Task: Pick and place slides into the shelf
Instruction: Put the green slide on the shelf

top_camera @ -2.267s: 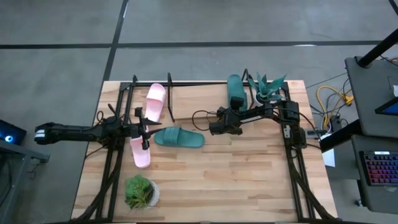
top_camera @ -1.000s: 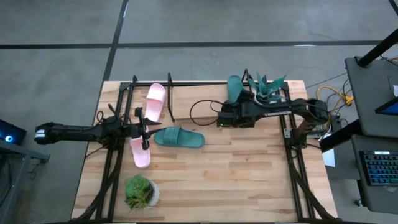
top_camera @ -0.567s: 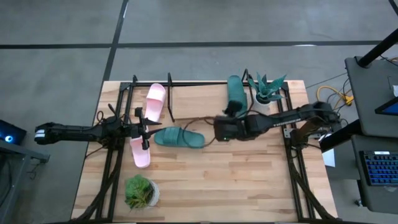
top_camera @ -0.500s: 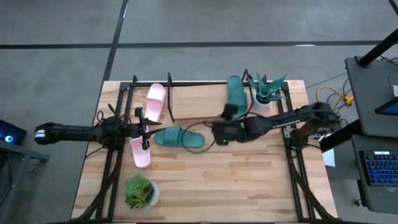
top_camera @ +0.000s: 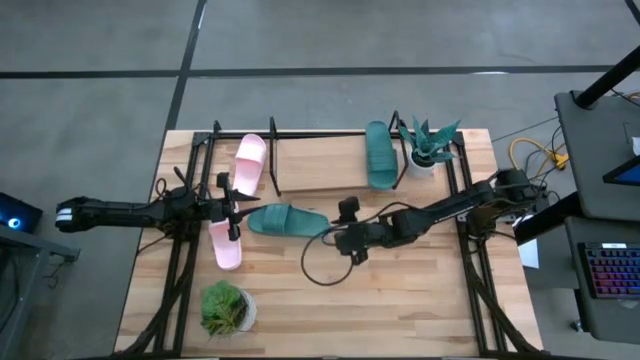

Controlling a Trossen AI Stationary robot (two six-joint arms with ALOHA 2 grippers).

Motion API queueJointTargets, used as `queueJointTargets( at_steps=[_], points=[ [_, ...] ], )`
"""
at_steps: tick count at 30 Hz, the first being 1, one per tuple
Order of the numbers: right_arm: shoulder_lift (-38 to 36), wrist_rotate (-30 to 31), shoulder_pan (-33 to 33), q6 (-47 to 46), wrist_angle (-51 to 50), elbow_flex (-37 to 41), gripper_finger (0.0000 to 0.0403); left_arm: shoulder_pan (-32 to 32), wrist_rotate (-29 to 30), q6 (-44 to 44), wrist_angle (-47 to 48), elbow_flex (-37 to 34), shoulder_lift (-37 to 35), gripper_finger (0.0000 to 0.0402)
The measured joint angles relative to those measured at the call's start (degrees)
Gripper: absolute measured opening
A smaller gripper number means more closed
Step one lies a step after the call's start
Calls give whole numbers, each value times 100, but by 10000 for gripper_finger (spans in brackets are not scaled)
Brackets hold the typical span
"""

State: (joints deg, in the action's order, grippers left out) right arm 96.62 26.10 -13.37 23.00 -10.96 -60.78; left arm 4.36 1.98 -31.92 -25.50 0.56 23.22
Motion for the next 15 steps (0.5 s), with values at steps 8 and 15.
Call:
queueJointTargets(
  at_steps=[8,15],
  points=[
    [0,-728,-4,120,873,695,183,0,0,0,0,0,0,91],
    [108,-741,-36,889,1282,846,192,2,0,0,-2,0,0,91]
  ],
)
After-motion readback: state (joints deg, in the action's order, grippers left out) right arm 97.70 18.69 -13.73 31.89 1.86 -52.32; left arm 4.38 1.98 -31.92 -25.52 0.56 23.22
